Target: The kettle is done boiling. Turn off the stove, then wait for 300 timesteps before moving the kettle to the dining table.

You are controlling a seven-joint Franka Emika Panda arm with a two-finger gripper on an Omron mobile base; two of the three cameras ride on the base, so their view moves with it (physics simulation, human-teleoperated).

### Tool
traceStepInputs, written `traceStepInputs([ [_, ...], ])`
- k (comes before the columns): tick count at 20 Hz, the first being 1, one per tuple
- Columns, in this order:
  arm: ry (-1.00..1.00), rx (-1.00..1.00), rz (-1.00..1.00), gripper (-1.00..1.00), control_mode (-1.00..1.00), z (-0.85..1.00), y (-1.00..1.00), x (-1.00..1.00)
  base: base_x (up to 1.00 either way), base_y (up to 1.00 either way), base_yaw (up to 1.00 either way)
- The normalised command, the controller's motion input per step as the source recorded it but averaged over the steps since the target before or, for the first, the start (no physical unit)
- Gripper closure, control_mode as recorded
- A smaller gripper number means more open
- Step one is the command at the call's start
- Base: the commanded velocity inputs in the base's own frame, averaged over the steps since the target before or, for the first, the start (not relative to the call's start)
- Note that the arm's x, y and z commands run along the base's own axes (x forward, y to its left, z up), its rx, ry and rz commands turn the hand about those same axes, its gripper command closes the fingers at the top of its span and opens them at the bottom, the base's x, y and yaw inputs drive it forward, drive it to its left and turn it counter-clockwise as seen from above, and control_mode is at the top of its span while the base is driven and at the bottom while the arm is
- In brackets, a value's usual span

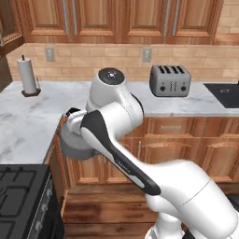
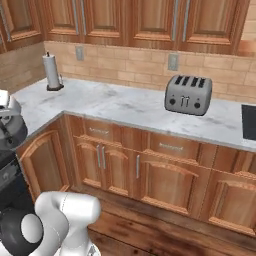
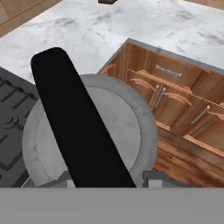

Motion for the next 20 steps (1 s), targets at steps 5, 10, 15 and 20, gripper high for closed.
traceStepInputs([
  [5,0.00,0.00,0.00,1.00,1.00,0.00,0.00,0.00,-0.43,0.00,-0.52],
  [10,0.00,0.00,0.00,1.00,1.00,0.00,0.00,0.00,-0.39,-0.08,-0.45],
  [15,0.00,0.00,0.00,1.00,1.00,0.00,0.00,0.00,-0.28,-0.15,-0.41],
  [20,0.00,0.00,0.00,1.00,1.00,0.00,0.00,0.00,-0.04,-0.08,-0.44],
])
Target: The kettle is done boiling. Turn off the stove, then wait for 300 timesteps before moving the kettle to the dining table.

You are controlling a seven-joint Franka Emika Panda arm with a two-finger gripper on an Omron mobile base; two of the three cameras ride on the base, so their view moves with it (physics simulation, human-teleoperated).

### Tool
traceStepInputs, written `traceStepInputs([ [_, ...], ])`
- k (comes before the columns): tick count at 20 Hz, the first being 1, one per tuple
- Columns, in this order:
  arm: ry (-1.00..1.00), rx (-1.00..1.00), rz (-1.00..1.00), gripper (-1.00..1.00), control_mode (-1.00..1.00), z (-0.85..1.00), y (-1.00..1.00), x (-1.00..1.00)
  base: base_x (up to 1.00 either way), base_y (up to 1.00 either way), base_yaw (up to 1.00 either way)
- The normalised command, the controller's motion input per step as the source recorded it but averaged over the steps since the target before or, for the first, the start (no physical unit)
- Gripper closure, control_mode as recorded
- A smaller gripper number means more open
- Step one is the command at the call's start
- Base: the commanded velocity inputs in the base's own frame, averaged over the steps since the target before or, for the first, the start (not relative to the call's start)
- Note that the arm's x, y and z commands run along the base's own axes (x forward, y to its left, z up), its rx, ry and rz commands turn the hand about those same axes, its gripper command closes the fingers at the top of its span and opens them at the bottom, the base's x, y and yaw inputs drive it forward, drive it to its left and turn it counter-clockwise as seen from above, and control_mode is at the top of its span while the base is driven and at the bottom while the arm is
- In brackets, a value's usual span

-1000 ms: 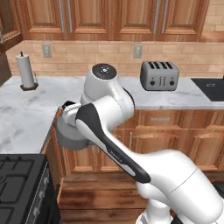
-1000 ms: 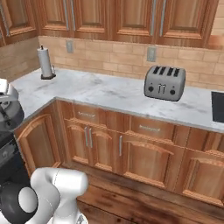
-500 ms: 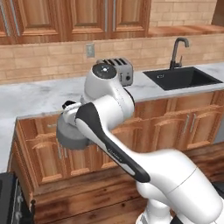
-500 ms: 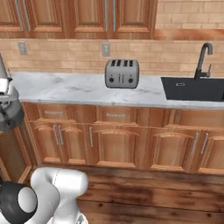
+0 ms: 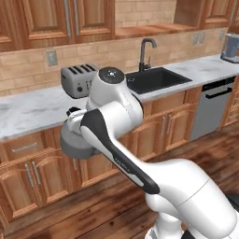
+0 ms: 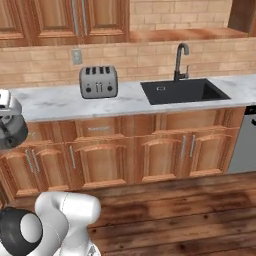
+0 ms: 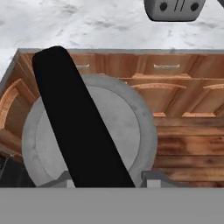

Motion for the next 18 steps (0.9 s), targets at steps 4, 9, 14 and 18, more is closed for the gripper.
traceStepInputs([
  [4,0.00,0.00,0.00,1.00,1.00,0.00,0.00,0.00,0.00,-0.24,-0.42],
  [9,0.00,0.00,0.00,1.00,1.00,0.00,0.00,0.00,0.01,-0.25,-0.42],
  [14,0.00,0.00,0.00,1.00,1.00,0.00,0.00,0.00,0.01,-0.20,-0.44],
  [18,0.00,0.00,0.00,1.00,1.00,0.00,0.00,0.00,0.04,-0.24,-0.44],
])
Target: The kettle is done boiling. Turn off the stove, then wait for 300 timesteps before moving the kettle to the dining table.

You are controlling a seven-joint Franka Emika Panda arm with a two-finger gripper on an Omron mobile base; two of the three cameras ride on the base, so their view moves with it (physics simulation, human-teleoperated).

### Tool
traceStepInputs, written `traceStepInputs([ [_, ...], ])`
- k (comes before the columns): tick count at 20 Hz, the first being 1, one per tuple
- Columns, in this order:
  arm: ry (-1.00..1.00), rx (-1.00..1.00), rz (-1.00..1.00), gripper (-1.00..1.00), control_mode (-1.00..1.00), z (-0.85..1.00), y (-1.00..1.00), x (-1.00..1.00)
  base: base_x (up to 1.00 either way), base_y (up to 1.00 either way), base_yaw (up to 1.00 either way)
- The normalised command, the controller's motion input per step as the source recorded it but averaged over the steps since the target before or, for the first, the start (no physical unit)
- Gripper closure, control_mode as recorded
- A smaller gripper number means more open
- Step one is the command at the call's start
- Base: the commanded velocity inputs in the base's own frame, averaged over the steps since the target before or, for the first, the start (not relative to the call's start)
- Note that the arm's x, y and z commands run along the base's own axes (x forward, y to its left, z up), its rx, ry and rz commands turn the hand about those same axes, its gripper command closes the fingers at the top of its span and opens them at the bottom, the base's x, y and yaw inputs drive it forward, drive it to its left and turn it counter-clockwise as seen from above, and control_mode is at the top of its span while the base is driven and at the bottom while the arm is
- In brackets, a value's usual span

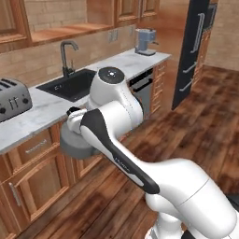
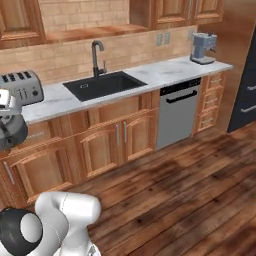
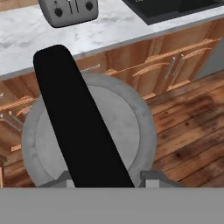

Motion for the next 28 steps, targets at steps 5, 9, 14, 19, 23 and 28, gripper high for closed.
traceStepInputs([
  [5,0.00,0.00,0.00,1.00,1.00,0.00,0.00,0.00,0.06,-0.26,-0.44],
  [9,0.00,0.00,0.00,1.00,1.00,0.00,0.00,0.00,0.08,-0.26,-0.44],
  [14,0.00,0.00,0.00,1.00,1.00,0.00,0.00,0.00,0.16,-0.26,-0.44],
  [19,0.00,0.00,0.00,1.00,1.00,0.00,0.00,0.00,0.22,-0.22,-0.42],
  [23,0.00,0.00,0.00,1.00,1.00,0.00,0.00,0.00,0.36,-0.15,-0.39],
  [28,0.00,0.00,0.00,1.00,1.00,0.00,0.00,0.00,0.26,-0.33,-0.35],
])
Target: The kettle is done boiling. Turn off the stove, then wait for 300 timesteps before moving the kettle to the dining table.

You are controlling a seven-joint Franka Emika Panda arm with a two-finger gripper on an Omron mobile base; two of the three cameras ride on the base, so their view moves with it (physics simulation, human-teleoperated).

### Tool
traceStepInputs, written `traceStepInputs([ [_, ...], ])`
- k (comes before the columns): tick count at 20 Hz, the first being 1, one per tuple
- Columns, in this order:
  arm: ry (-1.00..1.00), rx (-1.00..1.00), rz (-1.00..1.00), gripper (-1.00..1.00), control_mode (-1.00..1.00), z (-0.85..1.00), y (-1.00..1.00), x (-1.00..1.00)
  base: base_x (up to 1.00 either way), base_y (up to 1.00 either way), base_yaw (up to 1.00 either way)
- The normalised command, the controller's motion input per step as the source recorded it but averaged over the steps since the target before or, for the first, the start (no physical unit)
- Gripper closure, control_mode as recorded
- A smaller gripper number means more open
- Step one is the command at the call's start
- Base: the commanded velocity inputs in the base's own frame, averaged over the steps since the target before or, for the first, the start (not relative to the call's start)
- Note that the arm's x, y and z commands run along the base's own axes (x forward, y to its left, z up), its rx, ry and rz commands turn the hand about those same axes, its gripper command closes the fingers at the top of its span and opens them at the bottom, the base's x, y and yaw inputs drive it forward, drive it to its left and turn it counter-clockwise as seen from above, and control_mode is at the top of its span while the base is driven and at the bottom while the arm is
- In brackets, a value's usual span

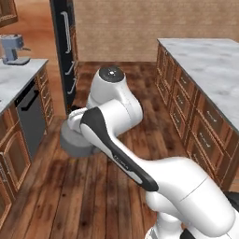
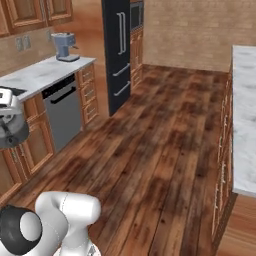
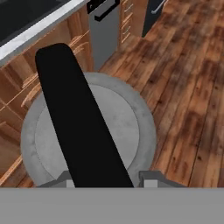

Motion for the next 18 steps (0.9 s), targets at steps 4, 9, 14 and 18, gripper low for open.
traceStepInputs([
  [4,0.00,0.00,0.00,1.00,1.00,0.00,0.00,0.00,0.09,-0.62,-0.30],
  [9,0.00,0.00,0.00,1.00,1.00,0.00,0.00,0.00,0.01,-0.67,-0.29],
  [14,0.00,0.00,0.00,1.00,1.00,0.00,0.00,0.00,0.01,-0.68,-0.29],
  [18,0.00,0.00,0.00,1.00,1.00,0.00,0.00,0.00,0.01,-0.72,-0.28],
])
